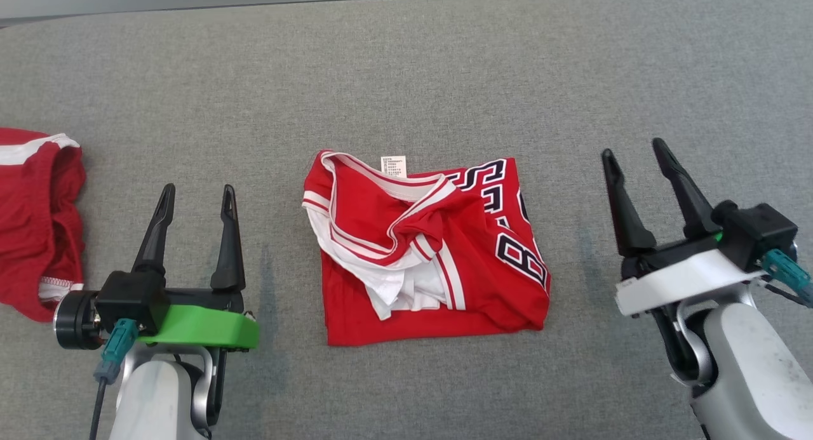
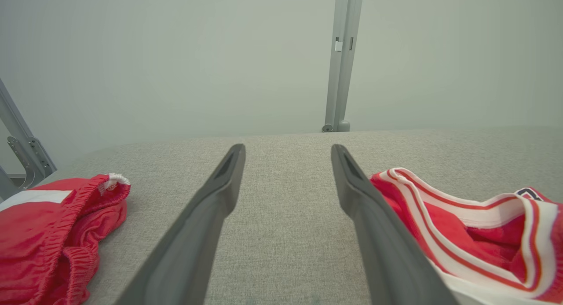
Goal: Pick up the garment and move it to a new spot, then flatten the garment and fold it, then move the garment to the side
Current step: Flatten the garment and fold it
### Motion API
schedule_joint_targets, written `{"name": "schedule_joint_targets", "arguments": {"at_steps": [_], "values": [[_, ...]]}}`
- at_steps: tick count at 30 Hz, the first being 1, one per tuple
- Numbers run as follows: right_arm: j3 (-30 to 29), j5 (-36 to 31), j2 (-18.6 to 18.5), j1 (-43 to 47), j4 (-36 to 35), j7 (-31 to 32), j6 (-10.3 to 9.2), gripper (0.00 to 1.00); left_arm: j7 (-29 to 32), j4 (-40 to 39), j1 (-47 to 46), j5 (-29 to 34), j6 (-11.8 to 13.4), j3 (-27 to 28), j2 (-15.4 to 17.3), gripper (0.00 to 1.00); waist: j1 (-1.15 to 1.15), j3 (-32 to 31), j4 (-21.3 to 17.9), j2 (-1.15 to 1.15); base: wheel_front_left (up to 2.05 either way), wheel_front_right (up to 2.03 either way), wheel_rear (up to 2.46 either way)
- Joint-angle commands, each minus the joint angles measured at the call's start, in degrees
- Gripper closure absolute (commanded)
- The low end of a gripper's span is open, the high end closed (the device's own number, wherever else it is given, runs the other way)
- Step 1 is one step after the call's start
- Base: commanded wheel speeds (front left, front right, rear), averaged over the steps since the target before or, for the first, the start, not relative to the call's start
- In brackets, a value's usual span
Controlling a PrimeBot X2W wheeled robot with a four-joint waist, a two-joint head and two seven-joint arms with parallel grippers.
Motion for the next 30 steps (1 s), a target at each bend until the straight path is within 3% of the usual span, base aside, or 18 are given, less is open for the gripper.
{"name": "schedule_joint_targets", "arguments": {"at_steps": [1,9,23,24,25,30], "values": [[-1.67,-0.8,-0.66,1.89,0.9,0.01,-0.01,0.0,-0.13,0.15,0.43,0.21,0.02,0.22,0.47,0.0,0.0,-0.55,0.0,0.0,0.0,0.0,0.0],[-7.53,-1.62,-1.7,6.98,3.37,-0.69,-0.02,0.0,-0.13,0.28,2.01,0.3,-0.26,0.83,0.86,0.0,0.0,-2.11,-0.18,0.0,0.0,0.0,0.0],[-6.14,-1.58,-2.26,6.24,3.79,-0.4,-0.02,0.0,-0.13,0.98,2.55,0.12,-0.51,-0.11,0.82,0.0,0.0,-2.63,0.73,0.0,0.0,0.0,0.0],[-5.4,-1.45,-2.46,5.69,4.02,-0.14,-0.02,0.13,-0.13,1.03,2.31,0.06,-0.54,-0.18,0.8,0.0,0.0,-2.48,0.91,0.0,0.0,0.0,0.0],[-4.19,-1.12,-2.78,5.15,4.54,0.31,-0.02,1.0,-0.13,1.06,2.07,0.02,-0.56,-0.27,0.77,0.0,0.0,-2.33,1.08,0.0,0.0,0.0,0.0],[2.63,0.06,-3.64,0.98,8.01,0.84,-0.02,1.0,-0.13,1.3,0.86,-0.15,-0.7,-0.97,0.53,0.0,0.0,-1.34,2.53,0.0,0.0,0.0,0.0]]}}
